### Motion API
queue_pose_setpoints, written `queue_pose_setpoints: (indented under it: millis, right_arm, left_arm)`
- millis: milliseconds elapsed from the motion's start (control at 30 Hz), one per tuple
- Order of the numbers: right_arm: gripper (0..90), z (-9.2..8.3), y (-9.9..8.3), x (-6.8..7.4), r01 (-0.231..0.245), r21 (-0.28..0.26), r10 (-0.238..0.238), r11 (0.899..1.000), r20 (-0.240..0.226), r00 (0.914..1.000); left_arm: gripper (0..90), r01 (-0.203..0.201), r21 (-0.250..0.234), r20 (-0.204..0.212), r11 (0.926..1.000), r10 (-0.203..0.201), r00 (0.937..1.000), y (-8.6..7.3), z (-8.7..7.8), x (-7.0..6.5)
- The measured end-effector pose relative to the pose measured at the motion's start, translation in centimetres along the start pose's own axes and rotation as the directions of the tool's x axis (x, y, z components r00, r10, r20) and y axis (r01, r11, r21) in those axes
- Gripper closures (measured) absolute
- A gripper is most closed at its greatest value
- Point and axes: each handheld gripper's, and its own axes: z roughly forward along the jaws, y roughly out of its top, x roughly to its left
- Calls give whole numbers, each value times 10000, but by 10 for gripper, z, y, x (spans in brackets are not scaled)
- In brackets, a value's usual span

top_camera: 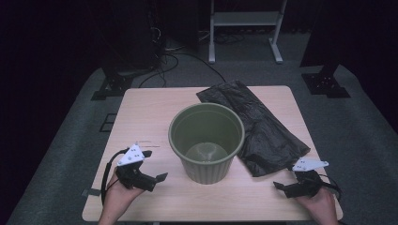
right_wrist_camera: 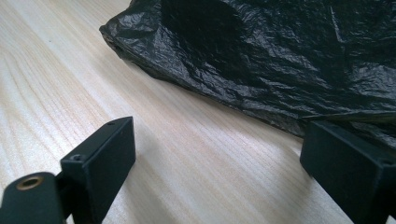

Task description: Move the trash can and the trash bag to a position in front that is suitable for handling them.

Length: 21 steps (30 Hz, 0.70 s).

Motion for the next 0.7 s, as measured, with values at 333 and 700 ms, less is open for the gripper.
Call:
queue_pose_setpoints:
  millis: [333,700]
  right_arm:
    - [121,-1,0,0,10,-48,-10,10000,-17,10000]
    - [125,-5,-1,3,-14,-97,15,10000,59,10000]
  left_arm:
    - [0,352,574,-23,9977,-351,9994,-34,26,9]
    - [0,228,1375,-331,9902,-184,9993,-48,43,10]
